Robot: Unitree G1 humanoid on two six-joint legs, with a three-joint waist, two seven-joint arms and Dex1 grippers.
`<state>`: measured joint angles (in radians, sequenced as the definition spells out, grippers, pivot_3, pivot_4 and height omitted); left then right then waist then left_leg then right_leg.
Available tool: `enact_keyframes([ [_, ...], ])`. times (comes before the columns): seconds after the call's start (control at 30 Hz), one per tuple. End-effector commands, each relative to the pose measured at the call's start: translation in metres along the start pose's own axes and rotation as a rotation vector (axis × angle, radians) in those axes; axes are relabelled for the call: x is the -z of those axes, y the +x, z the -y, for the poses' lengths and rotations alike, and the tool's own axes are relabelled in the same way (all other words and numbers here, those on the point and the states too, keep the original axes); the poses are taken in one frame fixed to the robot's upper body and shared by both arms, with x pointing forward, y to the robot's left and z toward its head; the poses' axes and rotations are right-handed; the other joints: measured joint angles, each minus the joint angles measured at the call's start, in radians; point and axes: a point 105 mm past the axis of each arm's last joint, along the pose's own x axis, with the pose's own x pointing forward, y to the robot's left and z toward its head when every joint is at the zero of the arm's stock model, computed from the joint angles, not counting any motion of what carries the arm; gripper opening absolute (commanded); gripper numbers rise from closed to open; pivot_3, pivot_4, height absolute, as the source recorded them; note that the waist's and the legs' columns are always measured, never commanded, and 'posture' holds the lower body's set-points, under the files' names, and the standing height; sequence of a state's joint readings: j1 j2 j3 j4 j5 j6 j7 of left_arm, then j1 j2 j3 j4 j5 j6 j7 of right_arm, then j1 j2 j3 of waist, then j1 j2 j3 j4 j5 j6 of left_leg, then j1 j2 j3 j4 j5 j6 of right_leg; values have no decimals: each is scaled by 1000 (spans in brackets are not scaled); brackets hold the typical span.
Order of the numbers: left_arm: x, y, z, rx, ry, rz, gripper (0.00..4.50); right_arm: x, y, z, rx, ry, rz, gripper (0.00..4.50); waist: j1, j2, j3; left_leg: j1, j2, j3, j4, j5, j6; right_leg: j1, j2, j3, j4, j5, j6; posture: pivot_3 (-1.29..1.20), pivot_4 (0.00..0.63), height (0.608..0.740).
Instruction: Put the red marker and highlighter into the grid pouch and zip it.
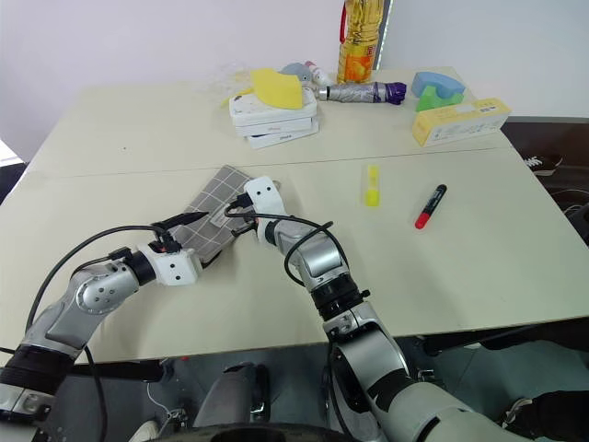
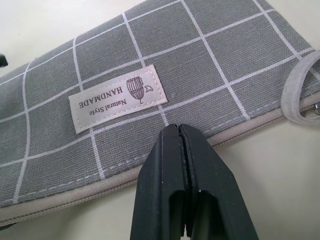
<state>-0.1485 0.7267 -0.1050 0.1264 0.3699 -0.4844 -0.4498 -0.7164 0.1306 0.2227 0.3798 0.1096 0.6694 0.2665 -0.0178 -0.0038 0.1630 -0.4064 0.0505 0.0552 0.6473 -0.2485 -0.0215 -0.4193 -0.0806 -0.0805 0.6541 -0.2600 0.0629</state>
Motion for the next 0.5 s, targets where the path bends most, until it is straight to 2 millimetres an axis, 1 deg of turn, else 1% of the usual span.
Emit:
enact_keyframes([
  [0.03,18,-5,12,30,-68,-68,3182,-3,0,-7,-17,-3,17,0,-1,0,0,0,0,0,0,0,0,0,0,0,0,0,0,0,150,740],
  [0.13,18,-7,9,22,-74,-62,1505,-5,-1,-7,-19,-2,27,0,-2,0,0,-1,0,0,0,0,0,-1,0,0,0,0,0,0,150,740],
  [0.23,18,-9,7,11,-83,-52,44,-10,-3,-5,-16,11,57,0,-2,0,0,-1,1,0,-1,0,0,-2,0,0,0,0,0,0,150,740],
  [0.3,16,-9,4,-2,-90,-41,44,-15,-5,-2,-11,8,82,0,-2,0,0,-1,0,0,-1,0,0,-2,0,0,0,0,0,0,150,740],
  [0.33,14,-9,2,-15,-97,-34,44,-20,-7,1,1,-14,107,0,-2,0,0,-2,0,0,-1,0,0,-3,0,0,0,0,0,0,150,740],
  [0.37,13,-9,-1,-30,-108,-25,44,-28,-11,4,16,-46,138,0,-2,0,0,-2,0,1,-1,0,0,-3,0,0,0,0,0,0,150,740],
  [0.43,5,-8,-9,-70,-145,17,44,-48,-23,12,47,-109,232,0,-1,0,1,-3,0,1,-1,0,0,-4,-1,0,0,0,0,0,150,740],
  [0.5,-5,-6,-13,-87,-178,65,44,-63,-37,16,42,-137,299,0,1,0,1,-5,0,0,-1,0,0,-5,-1,0,0,0,0,0,150,740],
])
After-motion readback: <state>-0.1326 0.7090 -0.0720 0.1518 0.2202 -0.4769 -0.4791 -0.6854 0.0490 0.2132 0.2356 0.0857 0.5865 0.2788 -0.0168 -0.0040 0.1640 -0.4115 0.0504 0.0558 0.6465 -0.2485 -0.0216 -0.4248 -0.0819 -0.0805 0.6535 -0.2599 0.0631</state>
